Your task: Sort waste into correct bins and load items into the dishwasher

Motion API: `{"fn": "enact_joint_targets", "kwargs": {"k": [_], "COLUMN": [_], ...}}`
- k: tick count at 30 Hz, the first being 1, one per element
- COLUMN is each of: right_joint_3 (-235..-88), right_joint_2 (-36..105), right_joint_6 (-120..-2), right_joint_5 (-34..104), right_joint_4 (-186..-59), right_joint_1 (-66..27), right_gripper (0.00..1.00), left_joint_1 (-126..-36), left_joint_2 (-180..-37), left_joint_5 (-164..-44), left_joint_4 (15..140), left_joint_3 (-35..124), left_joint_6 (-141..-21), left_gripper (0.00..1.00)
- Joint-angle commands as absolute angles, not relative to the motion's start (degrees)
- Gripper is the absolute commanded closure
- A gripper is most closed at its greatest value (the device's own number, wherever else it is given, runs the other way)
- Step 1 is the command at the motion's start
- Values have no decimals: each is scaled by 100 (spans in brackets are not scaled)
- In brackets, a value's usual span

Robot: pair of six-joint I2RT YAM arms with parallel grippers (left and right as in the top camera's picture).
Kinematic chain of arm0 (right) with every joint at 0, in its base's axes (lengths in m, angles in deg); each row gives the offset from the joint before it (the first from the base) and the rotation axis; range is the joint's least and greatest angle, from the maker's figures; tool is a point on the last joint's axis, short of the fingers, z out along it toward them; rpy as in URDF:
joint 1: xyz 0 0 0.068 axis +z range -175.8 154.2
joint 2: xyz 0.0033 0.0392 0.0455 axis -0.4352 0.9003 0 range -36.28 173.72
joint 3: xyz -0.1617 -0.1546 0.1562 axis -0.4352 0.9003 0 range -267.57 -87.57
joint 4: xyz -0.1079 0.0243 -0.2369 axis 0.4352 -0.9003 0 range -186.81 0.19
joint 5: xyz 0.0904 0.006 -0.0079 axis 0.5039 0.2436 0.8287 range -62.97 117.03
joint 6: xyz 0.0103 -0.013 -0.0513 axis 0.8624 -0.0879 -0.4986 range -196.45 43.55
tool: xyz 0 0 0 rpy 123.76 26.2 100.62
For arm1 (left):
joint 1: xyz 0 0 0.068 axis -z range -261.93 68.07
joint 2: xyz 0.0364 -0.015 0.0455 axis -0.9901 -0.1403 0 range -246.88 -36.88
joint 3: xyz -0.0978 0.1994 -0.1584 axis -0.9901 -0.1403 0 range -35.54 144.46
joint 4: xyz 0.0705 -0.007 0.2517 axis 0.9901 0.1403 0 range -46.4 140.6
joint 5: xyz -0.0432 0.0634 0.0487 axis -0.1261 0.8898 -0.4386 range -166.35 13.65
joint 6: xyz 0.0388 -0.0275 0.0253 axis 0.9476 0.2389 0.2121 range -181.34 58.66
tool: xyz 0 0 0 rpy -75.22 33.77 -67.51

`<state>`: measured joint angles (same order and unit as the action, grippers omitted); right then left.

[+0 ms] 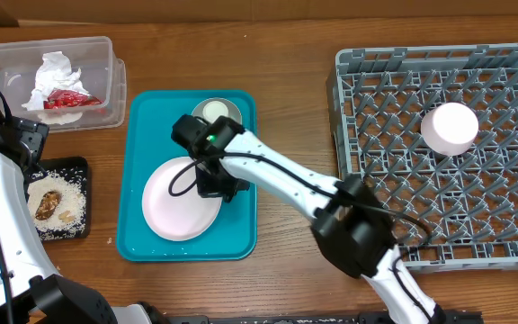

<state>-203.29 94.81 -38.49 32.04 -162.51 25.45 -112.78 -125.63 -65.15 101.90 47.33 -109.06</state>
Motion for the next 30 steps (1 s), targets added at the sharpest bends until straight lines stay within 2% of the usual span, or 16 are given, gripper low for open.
{"fn": "enact_joint_targets", "kwargs": {"k": [1,8,17,22,30], "right_joint_3": [-20578,-20578,-20488,-19850,-18786], "right_joint_2": [8248,6710,6275,6402,6664], "right_joint_6": [-5194,-4966,-4846,-4614,-4297], "right_joint_5": [3132,1283,656,387,-832], "right_joint_4": [-16389,-16968,-17097,-16461,-15290], "right_joint_1": [2363,1474,-524,-1315,-1575], "right_gripper": [96,96,96,96,96], "left_joint_1": [-11265,-11265,-11265,-11265,-11265], "left_joint_2": [-12602,-12602,-12602,-12602,-12602], "left_joint_5": [-6434,-6434,-6434,-6434,-6434], "left_joint_4": [10186,10186,10186,10186,10186], "left_joint_3": [4742,4742,4742,4742,4742], "left_joint_6": [-10978,-10978,-10980,-10978,-10978], "left_gripper": [0,0,0,0,0]}}
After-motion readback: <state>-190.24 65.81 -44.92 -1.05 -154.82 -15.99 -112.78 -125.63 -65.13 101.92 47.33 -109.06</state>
